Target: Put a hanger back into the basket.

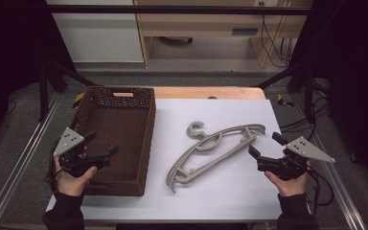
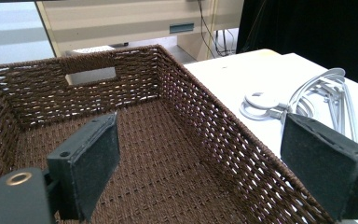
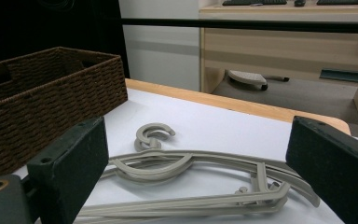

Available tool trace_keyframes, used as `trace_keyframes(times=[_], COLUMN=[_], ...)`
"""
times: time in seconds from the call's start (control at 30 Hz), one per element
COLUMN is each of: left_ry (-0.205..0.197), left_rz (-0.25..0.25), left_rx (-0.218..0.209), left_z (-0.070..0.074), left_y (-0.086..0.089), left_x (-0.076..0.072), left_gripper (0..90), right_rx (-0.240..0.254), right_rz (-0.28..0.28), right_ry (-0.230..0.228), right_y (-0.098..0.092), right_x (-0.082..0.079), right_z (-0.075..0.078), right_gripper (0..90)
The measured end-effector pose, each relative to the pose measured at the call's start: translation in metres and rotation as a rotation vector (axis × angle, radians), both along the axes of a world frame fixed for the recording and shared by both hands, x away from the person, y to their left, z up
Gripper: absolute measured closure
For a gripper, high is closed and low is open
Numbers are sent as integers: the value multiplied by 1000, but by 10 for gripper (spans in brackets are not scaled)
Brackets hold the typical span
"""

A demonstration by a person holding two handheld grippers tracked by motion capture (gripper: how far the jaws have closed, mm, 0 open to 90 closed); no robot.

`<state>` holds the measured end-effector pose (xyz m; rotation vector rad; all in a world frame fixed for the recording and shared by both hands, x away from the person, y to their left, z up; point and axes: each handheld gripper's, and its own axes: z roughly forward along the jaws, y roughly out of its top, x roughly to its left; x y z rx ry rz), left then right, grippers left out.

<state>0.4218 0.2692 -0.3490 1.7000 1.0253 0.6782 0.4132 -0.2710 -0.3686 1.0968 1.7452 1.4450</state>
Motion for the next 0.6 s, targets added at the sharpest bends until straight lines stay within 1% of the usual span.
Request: trace_keyframes(times=[0.07,0.2,0.37,0.4,0.53,0.57,0.6], left_ry=[2,2,-5,-7,-8,-8,-9], left_rz=[1,2,-2,-4,-15,-15,-25], left_rx=[9,10,16,17,10,10,15], left_z=[-1,-1,2,4,6,6,8], left_y=[-3,-6,-13,-17,-27,-27,-34], left_x=[0,-2,-3,-4,-6,-6,-6], left_gripper=[113,116,122,123,129,131,132], right_rx=[2,10,3,-1,-7,-7,-13], right_rz=[-1,-6,-12,-14,-15,-15,-11], right_ry=[-3,3,7,2,4,4,8], right_y=[-1,-2,-2,-1,0,0,1], right_x=[0,-1,-2,-3,-4,-4,-3], right_z=[0,1,3,4,6,6,7], right_gripper=[57,61,64,69,75,75,77])
